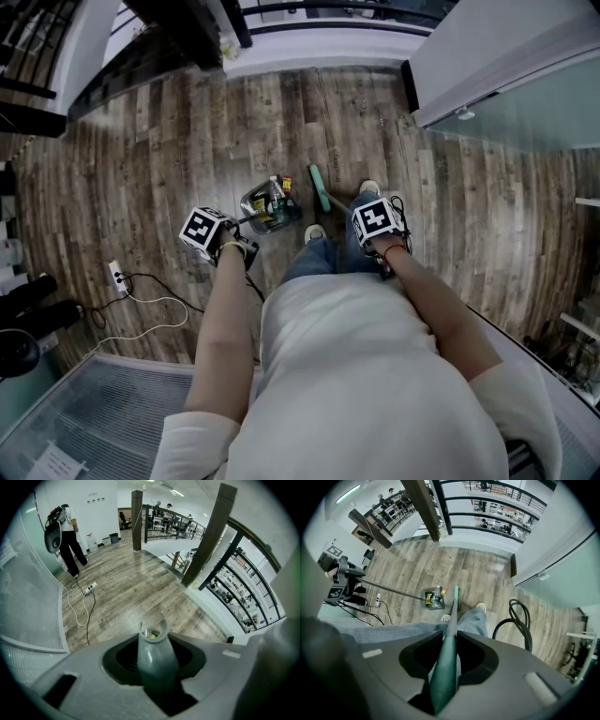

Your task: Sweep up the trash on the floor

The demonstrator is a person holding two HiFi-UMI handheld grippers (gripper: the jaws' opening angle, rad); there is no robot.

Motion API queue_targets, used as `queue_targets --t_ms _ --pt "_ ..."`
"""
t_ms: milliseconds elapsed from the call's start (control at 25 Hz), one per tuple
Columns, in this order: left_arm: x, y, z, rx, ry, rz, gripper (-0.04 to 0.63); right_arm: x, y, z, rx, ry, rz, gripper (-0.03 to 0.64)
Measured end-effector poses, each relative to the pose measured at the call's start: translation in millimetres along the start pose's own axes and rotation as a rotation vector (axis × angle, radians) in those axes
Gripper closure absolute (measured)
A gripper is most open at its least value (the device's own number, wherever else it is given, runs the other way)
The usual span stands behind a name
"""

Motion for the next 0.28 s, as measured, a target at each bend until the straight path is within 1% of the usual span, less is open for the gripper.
queue_targets --t_ms 280 --pt "1.7 1.0 -2.0 0.000 -0.002 0.001 0.483 -0.1 2.9 -1.9 0.002 0.009 0.003 0.520"
Point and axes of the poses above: the fingertips, and each gripper's own axes: y backward along the fingers, x to its right, z out of its underside, the point moved 1 cm from there along y, backward along the fingers, and after that the axes turned 11 degrees about -y, right-handed, at the moved point
